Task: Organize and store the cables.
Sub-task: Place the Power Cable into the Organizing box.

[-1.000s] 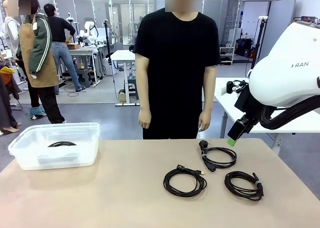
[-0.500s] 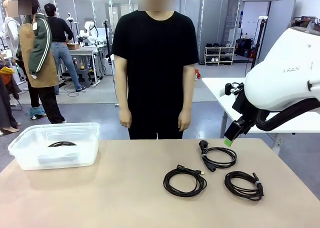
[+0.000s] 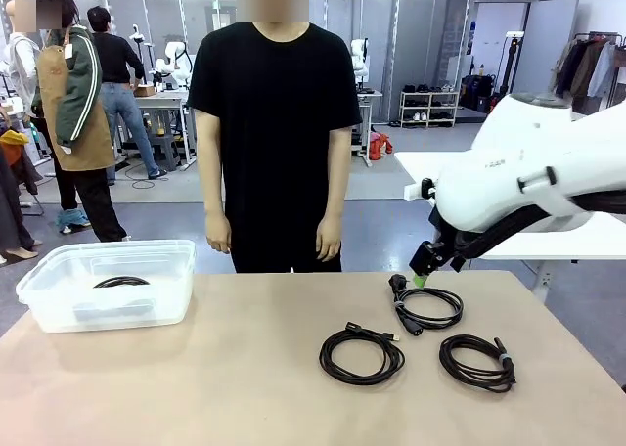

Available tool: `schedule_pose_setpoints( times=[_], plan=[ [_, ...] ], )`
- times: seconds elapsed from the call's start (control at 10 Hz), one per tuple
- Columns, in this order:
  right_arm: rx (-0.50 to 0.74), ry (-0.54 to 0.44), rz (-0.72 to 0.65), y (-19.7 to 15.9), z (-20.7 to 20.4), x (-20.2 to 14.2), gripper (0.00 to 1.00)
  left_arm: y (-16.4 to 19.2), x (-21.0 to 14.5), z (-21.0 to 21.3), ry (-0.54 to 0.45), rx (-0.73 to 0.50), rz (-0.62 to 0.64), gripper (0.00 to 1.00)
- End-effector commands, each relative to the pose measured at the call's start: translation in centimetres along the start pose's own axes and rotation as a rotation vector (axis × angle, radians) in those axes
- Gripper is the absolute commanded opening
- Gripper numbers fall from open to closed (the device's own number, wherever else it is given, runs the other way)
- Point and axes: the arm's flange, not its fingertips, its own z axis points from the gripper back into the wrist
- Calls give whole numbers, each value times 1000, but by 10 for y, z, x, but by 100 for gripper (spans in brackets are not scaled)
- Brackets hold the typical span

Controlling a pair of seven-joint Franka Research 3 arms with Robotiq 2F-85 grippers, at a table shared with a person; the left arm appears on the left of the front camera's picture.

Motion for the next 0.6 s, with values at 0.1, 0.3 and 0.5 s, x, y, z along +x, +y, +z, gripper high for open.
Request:
schedule_pose_setpoints(
  times=[0.1,0.3,0.5],
  plan=[
    [-4,15,-51,1,-25,24,100,1,0,0,-21,2,-2,100],
    [-75,22,-76,-4,-46,37,100,1,0,0,-21,2,-2,100],
    [-87,39,-85,0,-62,51,100,1,0,0,-21,2,-2,100]
  ],
)
